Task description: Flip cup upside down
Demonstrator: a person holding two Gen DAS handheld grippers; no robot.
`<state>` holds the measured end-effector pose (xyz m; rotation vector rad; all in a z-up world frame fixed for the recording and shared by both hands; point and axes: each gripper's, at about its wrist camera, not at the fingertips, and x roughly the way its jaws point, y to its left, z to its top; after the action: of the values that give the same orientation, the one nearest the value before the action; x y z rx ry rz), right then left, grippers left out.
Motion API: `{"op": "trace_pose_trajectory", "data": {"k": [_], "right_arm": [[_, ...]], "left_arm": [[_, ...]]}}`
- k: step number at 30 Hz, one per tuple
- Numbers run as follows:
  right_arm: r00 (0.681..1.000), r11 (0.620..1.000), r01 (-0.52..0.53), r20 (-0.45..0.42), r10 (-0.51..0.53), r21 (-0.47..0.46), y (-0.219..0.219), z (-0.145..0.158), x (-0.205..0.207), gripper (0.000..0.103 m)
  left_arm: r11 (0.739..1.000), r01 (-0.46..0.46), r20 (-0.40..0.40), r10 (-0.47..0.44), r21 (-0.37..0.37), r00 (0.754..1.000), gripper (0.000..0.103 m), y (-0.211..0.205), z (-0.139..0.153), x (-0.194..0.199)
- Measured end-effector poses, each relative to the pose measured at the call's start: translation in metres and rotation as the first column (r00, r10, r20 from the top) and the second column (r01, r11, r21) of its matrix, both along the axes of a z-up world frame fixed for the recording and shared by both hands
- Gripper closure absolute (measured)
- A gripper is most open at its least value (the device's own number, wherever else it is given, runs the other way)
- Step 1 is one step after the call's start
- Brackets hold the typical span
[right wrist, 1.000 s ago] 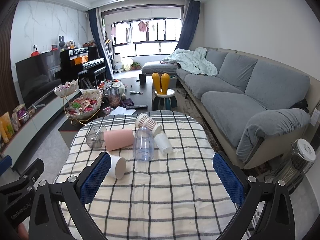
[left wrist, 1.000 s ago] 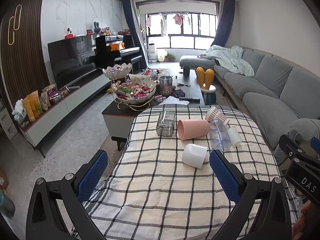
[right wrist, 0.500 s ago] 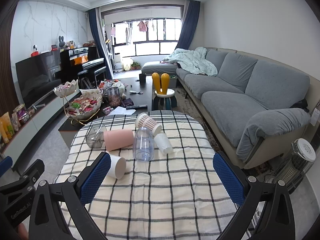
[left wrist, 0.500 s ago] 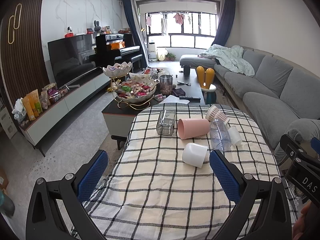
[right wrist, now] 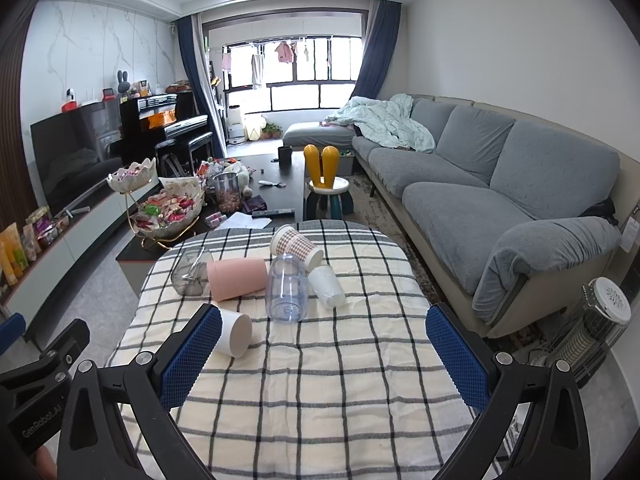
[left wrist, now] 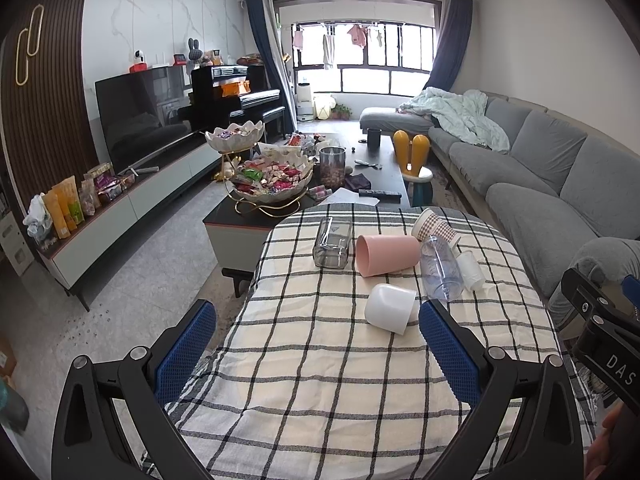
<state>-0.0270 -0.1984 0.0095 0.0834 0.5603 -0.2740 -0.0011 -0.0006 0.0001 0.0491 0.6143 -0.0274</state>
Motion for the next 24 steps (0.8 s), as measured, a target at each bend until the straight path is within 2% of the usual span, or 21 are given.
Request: {"op": "trace_pose_trajectory", "data": {"k": [24], "right_arm": [[1.0, 1.0, 0.0, -0.005, 0.0, -0.001, 0.0, -0.005, 0.001, 0.001]], "left_arm": [[1.0, -0.011, -0.028, 0.011, -0.006, 1.0, 0.0, 0.008, -0.012, 0.01]]}}
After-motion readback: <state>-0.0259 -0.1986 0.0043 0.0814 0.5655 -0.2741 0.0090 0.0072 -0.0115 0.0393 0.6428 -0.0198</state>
